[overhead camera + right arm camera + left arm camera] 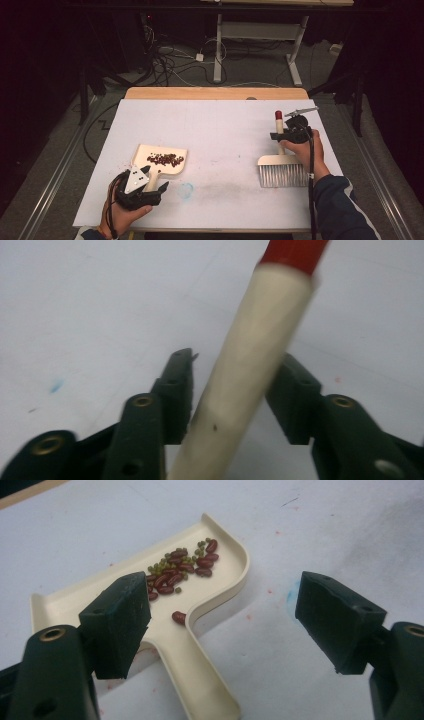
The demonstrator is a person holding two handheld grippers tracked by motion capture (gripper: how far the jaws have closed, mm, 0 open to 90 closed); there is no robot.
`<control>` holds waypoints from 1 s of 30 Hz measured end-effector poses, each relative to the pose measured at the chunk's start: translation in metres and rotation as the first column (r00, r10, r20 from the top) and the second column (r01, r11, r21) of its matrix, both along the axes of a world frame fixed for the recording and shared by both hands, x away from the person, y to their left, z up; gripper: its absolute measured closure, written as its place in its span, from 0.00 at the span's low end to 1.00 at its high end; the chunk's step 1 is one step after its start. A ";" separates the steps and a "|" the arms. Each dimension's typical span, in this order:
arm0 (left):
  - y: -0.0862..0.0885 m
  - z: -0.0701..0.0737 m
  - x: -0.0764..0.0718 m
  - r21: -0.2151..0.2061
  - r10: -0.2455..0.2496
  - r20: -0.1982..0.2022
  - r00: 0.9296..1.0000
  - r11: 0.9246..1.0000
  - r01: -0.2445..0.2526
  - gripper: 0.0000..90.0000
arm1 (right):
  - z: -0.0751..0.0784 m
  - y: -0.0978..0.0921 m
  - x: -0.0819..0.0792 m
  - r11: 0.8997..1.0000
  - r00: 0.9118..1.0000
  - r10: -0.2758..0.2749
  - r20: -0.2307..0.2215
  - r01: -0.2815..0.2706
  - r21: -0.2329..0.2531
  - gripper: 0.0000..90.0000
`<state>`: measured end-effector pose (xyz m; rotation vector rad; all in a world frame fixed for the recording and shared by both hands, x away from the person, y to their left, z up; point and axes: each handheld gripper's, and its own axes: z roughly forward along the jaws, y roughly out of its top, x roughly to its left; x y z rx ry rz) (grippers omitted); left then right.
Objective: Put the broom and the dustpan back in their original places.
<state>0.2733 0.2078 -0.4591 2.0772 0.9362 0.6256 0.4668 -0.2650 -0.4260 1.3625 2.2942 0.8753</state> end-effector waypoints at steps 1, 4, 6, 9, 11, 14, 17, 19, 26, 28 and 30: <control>-0.001 0.000 0.000 0.004 -0.002 0.002 1.000 1.000 0.002 0.24 | -0.001 -0.001 0.001 1.000 1.000 -0.005 0.008 0.005 -0.005 0.60; -0.002 -0.001 0.000 0.009 -0.014 0.001 1.000 1.000 0.014 0.23 | 0.001 -0.002 -0.001 0.999 0.999 -0.019 0.047 0.020 -0.031 0.59; -0.003 -0.001 0.000 0.010 -0.022 0.002 1.000 1.000 0.022 0.23 | 0.002 -0.003 -0.004 1.000 0.998 -0.022 0.065 0.023 -0.014 0.58; -0.004 -0.001 0.001 0.020 -0.032 0.000 0.999 0.999 0.032 0.21 | 0.005 -0.005 -0.009 1.000 0.994 -0.008 0.111 0.006 0.018 0.57; -0.004 -0.001 0.001 0.017 -0.033 0.005 0.999 0.999 0.033 0.21 | 0.007 -0.007 -0.013 0.999 0.989 -0.005 0.148 -0.002 0.046 0.57; -0.005 -0.002 0.002 0.016 -0.037 0.005 0.999 0.999 0.037 0.21 | 0.009 -0.007 -0.019 0.998 0.977 -0.005 0.214 -0.007 0.057 0.52; -0.007 -0.003 0.003 0.024 -0.045 0.001 0.999 0.999 0.044 0.21 | 0.010 -0.004 -0.025 0.998 0.968 -0.005 0.252 -0.010 0.059 0.47; -0.008 -0.003 0.004 0.027 -0.049 0.000 0.999 0.998 0.049 0.21 | 0.012 -0.004 -0.029 0.998 0.959 -0.008 0.283 -0.012 0.066 0.45; -0.012 -0.004 0.004 0.037 -0.057 0.000 0.998 0.998 0.057 0.19 | 0.021 -0.001 -0.044 0.995 0.933 -0.005 0.361 -0.030 0.092 0.31; -0.012 -0.004 0.004 0.037 -0.056 -0.002 0.998 0.998 0.056 0.19 | 0.024 -0.001 -0.048 0.994 0.922 -0.011 0.387 -0.031 0.101 0.24; -0.012 -0.003 0.004 0.043 -0.052 0.000 0.999 0.998 0.052 0.19 | 0.026 0.001 -0.051 0.994 0.915 -0.022 0.402 -0.023 0.106 0.23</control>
